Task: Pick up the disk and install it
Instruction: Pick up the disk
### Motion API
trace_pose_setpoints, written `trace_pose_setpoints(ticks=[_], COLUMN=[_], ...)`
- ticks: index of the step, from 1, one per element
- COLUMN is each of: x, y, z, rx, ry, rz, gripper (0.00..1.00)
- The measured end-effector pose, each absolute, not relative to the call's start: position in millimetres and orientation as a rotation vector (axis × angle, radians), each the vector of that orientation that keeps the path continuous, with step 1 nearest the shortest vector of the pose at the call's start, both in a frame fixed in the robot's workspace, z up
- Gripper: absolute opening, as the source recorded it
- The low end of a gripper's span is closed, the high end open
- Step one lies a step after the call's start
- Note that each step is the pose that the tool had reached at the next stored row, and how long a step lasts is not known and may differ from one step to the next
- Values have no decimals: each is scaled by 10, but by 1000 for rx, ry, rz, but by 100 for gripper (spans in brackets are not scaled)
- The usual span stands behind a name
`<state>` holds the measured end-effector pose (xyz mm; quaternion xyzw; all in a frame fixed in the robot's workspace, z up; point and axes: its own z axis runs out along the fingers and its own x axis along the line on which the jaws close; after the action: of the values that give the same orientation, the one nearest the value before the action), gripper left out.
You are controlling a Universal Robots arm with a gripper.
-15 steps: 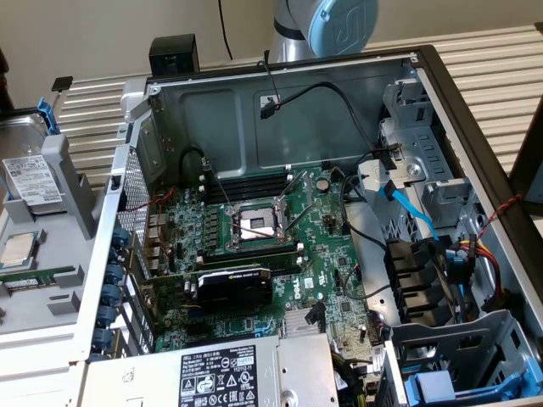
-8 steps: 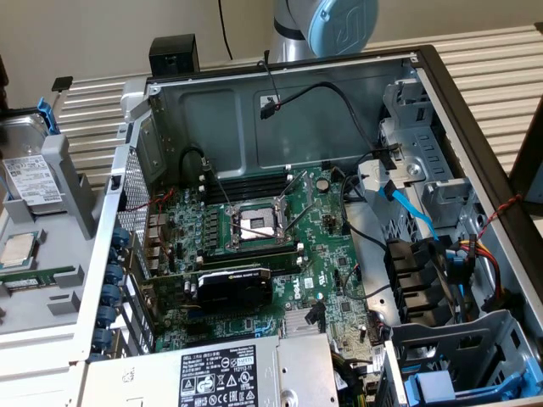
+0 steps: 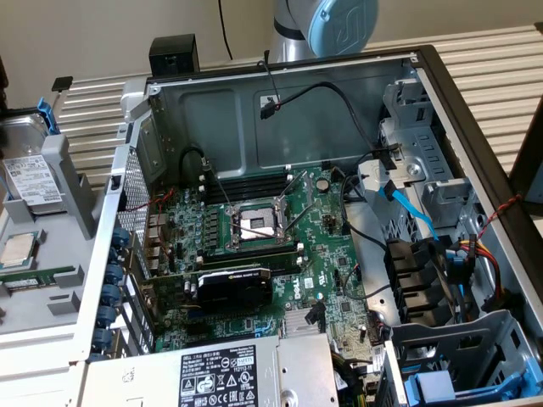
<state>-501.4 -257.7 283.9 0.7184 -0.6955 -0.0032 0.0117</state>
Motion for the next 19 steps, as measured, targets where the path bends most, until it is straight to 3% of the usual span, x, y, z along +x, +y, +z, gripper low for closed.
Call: trace_pose_setpoints(ticks=[19], x=[-5031], y=[-2575], z=[2828], rx=[2206], ry=[-2203], rz=[-9], gripper=[60])
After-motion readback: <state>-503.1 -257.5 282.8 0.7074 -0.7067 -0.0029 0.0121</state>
